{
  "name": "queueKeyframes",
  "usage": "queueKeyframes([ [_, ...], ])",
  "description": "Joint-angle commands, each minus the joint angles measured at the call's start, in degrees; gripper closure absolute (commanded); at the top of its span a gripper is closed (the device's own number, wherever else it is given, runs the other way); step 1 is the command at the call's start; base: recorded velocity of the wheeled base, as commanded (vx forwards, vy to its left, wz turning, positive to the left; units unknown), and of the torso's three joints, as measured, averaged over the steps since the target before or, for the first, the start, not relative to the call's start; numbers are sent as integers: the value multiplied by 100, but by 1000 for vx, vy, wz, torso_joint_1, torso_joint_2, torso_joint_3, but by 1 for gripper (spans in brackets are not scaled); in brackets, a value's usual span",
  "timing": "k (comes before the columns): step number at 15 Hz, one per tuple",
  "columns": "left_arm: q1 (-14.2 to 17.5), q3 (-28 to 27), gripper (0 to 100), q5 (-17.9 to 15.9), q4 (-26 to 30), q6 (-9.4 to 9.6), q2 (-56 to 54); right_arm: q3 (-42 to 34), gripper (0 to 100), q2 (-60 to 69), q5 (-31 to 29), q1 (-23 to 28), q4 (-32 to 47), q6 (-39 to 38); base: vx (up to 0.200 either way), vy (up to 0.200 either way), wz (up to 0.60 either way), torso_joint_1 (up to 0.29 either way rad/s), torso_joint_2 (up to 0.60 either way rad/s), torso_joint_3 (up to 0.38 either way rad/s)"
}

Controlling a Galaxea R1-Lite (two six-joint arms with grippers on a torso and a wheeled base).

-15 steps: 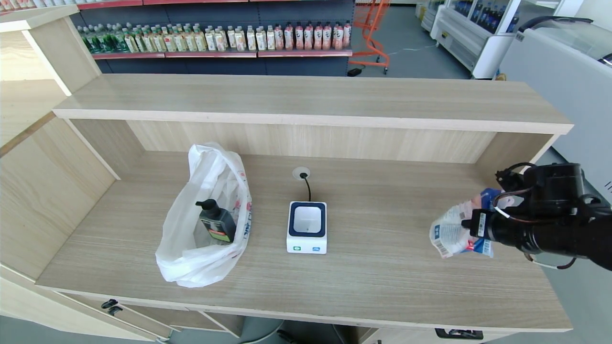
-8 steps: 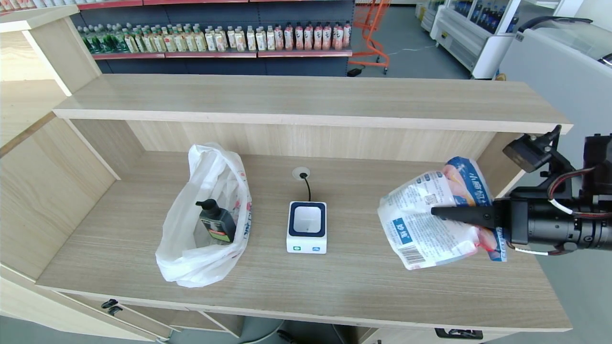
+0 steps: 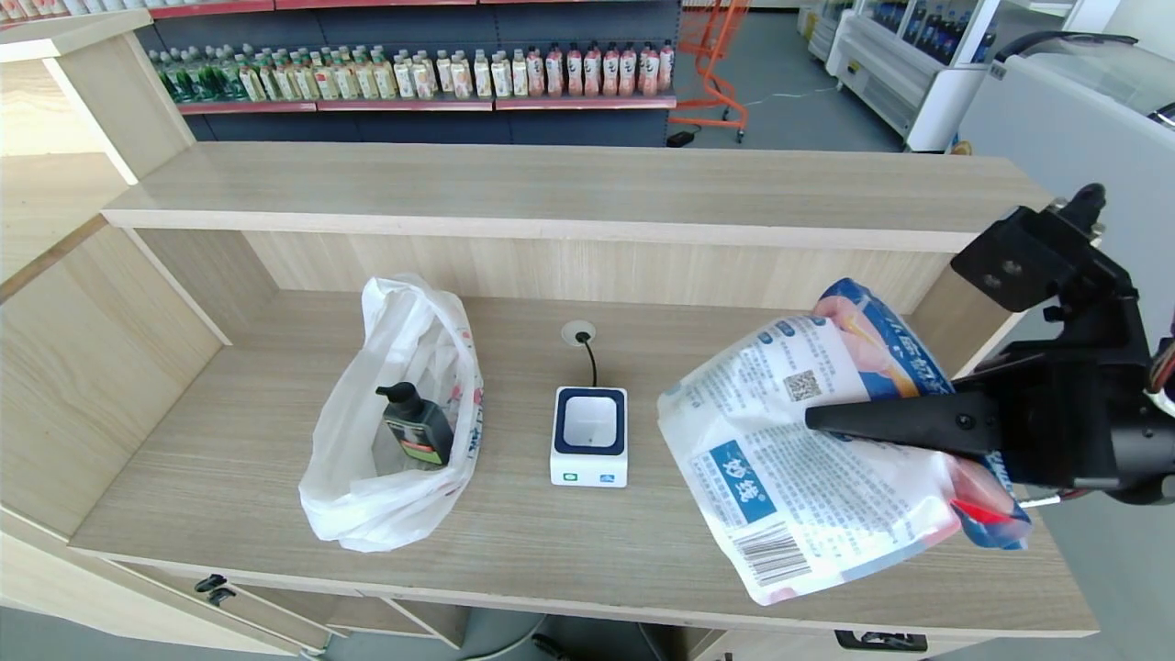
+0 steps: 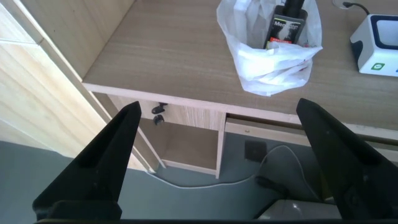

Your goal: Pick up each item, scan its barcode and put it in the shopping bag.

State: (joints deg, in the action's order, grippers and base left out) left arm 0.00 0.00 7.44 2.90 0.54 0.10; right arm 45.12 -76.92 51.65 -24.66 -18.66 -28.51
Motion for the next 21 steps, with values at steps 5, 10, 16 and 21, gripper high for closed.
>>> queueKeyframes([
  [5, 0, 0, 0, 3, 0, -1, -1, -73, 100, 151, -6, -232, -6, -5, 0, 0, 0, 0, 0, 0],
  [10, 0, 0, 0, 3, 0, -1, -1, -73, 100, 125, -24, -364, 3, 4, 0, 0, 0, 0, 0, 0],
  [16, 0, 0, 0, 3, 0, -1, -1, -91, 100, 160, -15, -469, 3, 4, 0, 0, 0, 0, 0, 0],
  [21, 0, 0, 0, 3, 0, -1, -1, -117, 100, 178, -32, -461, 3, 4, 0, 0, 0, 0, 0, 0],
])
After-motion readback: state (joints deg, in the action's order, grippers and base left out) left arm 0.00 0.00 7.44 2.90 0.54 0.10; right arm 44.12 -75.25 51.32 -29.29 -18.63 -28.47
